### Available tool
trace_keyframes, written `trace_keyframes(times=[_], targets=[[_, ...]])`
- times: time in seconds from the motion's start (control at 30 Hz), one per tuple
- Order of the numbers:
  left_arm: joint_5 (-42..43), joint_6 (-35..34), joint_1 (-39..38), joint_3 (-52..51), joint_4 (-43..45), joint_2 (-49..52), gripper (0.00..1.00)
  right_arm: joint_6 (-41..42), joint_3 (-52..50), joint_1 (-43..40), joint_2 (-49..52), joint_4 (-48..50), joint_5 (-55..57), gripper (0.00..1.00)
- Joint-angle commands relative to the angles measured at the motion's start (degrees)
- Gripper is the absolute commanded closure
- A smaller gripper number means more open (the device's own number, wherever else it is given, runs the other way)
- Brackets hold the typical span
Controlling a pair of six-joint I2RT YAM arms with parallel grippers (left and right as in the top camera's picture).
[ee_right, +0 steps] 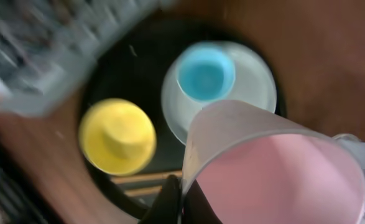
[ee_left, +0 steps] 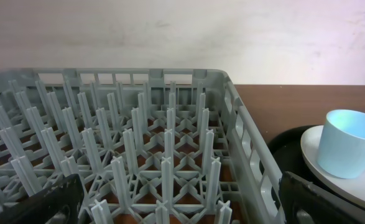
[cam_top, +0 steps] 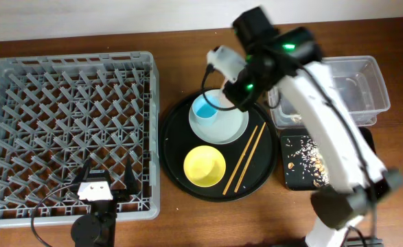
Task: Sort waste into correct bins and load items into the dishwasher rack
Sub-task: 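Move the pink cup toward the left gripper above the tray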
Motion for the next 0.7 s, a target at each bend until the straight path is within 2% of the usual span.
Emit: trace_keyframes(times=[0.0,0.1,0.13,0.2,0.33,0.4,0.47,0.53,0.6,0.63,0.67], targets=[[0.7,0.9,-0.3,-0.2,-0.1,-0.2,0.01,10.2,3.0,-4.2,-6.9,-1.1,-10.8,0.96],[-1.0,0.9,-0.2,-0.2,2.1,-0.2,0.01,10.8,3.0,-9.1,-10.5,-3.9,-17.0,0.96],[1.9,0.8,-0.2,0.1,5.2,-0.2,0.01,10.8,3.0,-12.2,-11.9,-6.1,-18.3,0.96],[10.3,0.8,-0.2,3.5,5.2,-0.2,0.01,10.8,3.0,-17.1,-12.9,-8.9,-19.3,0.96],[14.0,-1.0,-0.2,16.0,-8.9,2.0,0.01,6.4,2.6,-24.9,-13.2,-10.3,-28.5,0.96],[16.5,-0.3,-0.2,28.5,-18.1,8.2,0.01,4.7,2.6,-28.9,-13.2,-10.3,-36.1,0.96],[20.4,-0.2,-0.2,38.9,-24.9,15.1,0.01,3.0,2.6,-31.0,-13.2,-10.3,-42.2,0.96],[28.3,-0.2,-0.2,53.9,-35.4,26.4,0.01,1.7,2.2,-31.5,-13.2,-10.3,-47.4,0.96],[35.5,-0.2,-0.3,64.0,-42.9,34.5,0.01,1.7,1.9,-31.4,-13.2,-10.3,-49.7,0.96],[41.2,-0.2,-0.2,72.3,-48.2,42.4,0.01,1.7,1.5,-31.0,-13.2,-10.3,-51.3,0.96],[43.4,-0.2,-0.2,78.4,-50.7,47.8,0.01,1.7,1.2,-30.5,-13.2,-10.3,-51.9,0.96]])
